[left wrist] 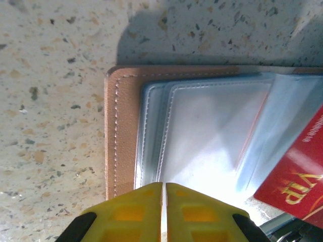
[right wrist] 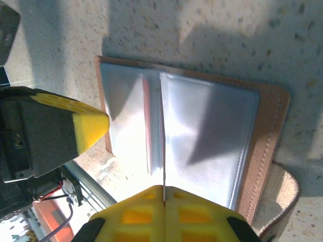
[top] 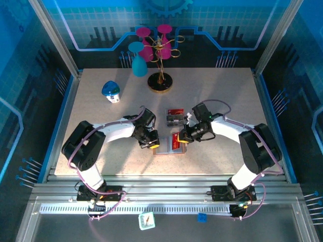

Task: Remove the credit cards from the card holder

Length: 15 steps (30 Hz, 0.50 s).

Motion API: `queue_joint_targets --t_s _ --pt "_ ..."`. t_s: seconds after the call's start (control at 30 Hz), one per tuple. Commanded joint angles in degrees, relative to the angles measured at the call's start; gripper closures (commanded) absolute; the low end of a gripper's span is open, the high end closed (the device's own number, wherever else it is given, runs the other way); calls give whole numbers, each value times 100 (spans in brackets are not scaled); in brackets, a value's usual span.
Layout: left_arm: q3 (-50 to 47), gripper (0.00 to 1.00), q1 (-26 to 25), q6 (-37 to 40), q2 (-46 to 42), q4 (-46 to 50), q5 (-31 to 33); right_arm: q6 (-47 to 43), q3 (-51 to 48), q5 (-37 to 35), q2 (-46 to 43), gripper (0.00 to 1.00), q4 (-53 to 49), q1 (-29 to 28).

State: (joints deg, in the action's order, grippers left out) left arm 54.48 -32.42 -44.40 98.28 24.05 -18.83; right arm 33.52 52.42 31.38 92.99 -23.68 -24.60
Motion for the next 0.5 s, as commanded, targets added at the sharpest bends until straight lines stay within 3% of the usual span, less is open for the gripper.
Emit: queue_joint_targets --t_s 0.0,0.2,0.47 --pt "37 88 29 122 -274 195 103 -683 357 -321 -237 99 -732 82" --pt "-7 81 43 134 -635 -10 301 -1893 872 -544 -397 100 -1418 48" --pt "-316 79 298 64 -1080 -263 493 -3830 1715 -1916 -448 100 -2477 -106"
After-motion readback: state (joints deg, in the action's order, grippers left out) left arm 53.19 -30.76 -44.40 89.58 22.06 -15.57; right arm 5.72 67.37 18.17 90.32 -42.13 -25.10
